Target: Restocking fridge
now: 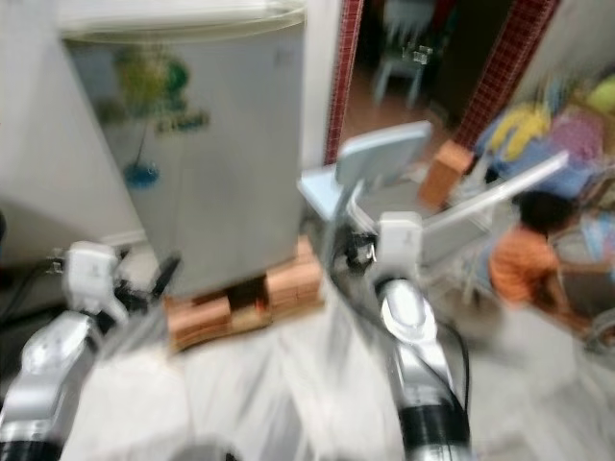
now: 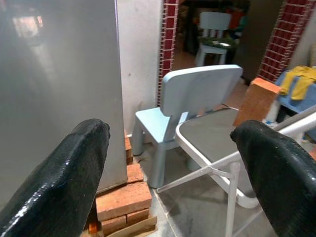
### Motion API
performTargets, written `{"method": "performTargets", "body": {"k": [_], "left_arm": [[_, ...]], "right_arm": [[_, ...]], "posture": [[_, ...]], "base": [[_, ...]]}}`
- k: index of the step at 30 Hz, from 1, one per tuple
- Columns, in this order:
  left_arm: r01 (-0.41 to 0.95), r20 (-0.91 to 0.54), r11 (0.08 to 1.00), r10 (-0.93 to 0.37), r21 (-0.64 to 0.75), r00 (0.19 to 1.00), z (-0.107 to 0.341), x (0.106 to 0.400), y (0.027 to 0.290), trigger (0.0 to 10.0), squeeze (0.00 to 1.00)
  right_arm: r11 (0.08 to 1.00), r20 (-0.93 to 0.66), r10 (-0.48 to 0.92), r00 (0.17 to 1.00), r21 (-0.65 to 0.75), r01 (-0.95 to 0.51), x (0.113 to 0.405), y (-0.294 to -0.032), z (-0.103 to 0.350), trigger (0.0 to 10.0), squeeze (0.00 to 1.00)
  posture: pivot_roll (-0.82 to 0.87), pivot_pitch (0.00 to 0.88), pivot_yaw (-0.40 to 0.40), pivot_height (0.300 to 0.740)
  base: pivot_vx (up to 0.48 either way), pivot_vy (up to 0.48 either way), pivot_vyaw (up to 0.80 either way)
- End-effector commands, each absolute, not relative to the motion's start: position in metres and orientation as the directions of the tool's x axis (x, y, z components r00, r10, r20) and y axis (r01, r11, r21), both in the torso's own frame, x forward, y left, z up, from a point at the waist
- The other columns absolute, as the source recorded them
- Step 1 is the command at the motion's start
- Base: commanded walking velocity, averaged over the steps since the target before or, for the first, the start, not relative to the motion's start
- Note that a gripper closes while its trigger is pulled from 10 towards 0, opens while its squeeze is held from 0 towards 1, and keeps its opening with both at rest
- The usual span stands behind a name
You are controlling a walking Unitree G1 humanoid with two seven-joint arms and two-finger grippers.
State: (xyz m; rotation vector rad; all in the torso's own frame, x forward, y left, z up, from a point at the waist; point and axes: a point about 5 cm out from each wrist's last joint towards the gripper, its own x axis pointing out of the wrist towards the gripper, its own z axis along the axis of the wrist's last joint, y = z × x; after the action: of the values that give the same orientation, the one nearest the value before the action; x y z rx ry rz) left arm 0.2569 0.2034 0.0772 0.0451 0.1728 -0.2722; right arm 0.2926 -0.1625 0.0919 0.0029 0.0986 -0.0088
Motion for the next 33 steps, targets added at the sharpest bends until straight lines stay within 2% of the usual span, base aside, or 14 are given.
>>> {"method": "performTargets", "body": {"k": [1, 6, 16, 22, 33], "left_arm": [[0.269, -0.159, 0.963, -0.26, 0.034, 0.952, 0.0817, 0.2601, 0.2083, 10.0, 0.0], [0.258, -0.151, 0.966, -0.252, 0.024, 0.956, 0.0825, 0.2623, 0.2122, 10.0, 0.0], [0.241, -0.166, 0.97, -0.236, 0.011, 0.957, 0.0806, 0.2627, 0.2157, 10.0, 0.0], [0.259, -0.139, 0.965, -0.253, 0.029, 0.957, 0.083, 0.2642, 0.2158, 10.0, 0.0], [0.268, -0.128, 0.963, -0.262, 0.034, 0.957, 0.0865, 0.27, 0.2167, 10.0, 0.0]], "right_arm": [[1.0, -0.085, 0.007, 0.996, 0.004, -0.007, 0.2947, -0.1585, 0.0962, 10.0, 0.0], [1.0, -0.077, 0.008, 0.997, 0.0, -0.008, 0.2957, -0.1591, 0.0981, 10.0, 0.0], [1.0, -0.074, 0.008, 0.997, -0.002, -0.008, 0.2964, -0.1589, 0.0984, 10.0, 0.0], [1.0, -0.071, 0.01, 0.997, -0.004, -0.01, 0.2974, -0.1581, 0.0991, 10.0, 0.0], [1.0, -0.062, 0.006, 0.998, -0.008, -0.007, 0.2986, -0.1573, 0.1006, 10.0, 0.0]], "posture": [[0.13, 0.0, -0.06, 0.74], [0.13, 0.0, -0.062, 0.74], [0.13, 0.0, -0.062, 0.74], [0.13, 0.0, -0.063, 0.74], [0.12, 0.0, -0.058, 0.74]], "base": [[0.0, 0.476, -0.8], [0.0, 0.472, -0.59], [0.234, 0.405, 0.0], [0.0, 0.436, 0.0], [0.324, 0.353, 0.0]]}}
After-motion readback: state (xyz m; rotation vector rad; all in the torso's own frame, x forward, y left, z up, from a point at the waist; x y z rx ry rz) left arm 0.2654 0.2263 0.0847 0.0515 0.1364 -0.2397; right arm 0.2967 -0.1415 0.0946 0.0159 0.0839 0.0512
